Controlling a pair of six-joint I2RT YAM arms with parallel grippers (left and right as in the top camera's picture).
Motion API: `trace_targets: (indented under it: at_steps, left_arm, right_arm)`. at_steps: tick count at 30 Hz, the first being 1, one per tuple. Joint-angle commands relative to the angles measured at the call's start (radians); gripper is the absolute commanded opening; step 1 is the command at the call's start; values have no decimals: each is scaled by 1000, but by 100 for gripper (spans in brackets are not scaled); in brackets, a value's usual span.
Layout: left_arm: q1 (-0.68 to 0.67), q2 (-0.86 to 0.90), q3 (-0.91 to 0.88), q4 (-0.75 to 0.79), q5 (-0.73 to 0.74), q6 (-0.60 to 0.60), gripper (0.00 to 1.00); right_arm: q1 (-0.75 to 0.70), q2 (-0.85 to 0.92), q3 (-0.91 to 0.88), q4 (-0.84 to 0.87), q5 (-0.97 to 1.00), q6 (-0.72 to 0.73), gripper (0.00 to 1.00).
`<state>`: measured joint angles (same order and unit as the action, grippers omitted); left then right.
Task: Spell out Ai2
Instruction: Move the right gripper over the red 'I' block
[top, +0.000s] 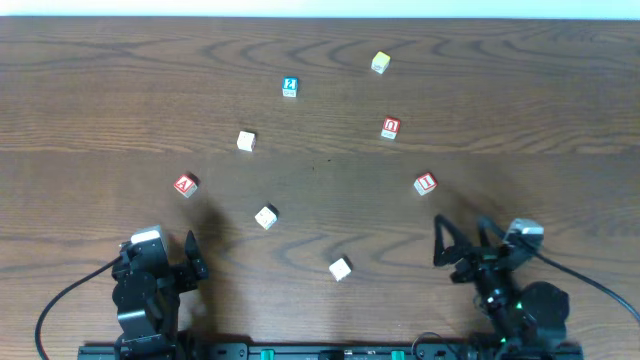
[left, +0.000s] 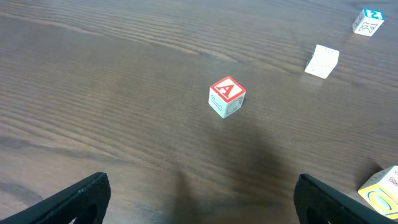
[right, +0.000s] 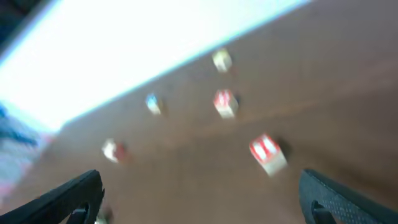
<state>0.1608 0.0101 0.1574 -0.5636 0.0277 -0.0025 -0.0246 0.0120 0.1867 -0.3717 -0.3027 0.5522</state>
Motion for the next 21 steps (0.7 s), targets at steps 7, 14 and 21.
trace_targets:
  at_steps: [7, 14, 21]
  left_arm:
    - [2, -6, -9, 3, 10, 6, 95]
    - [2, -6, -9, 3, 10, 6, 95]
    - [2, -6, -9, 3, 10, 6, 95]
  right_arm:
    - [-30, 197, 33, 351, 113, -44, 96]
    - [-68, 728, 317, 283, -2, -305, 99]
    - [-66, 1316, 846, -145, -15, -697, 99]
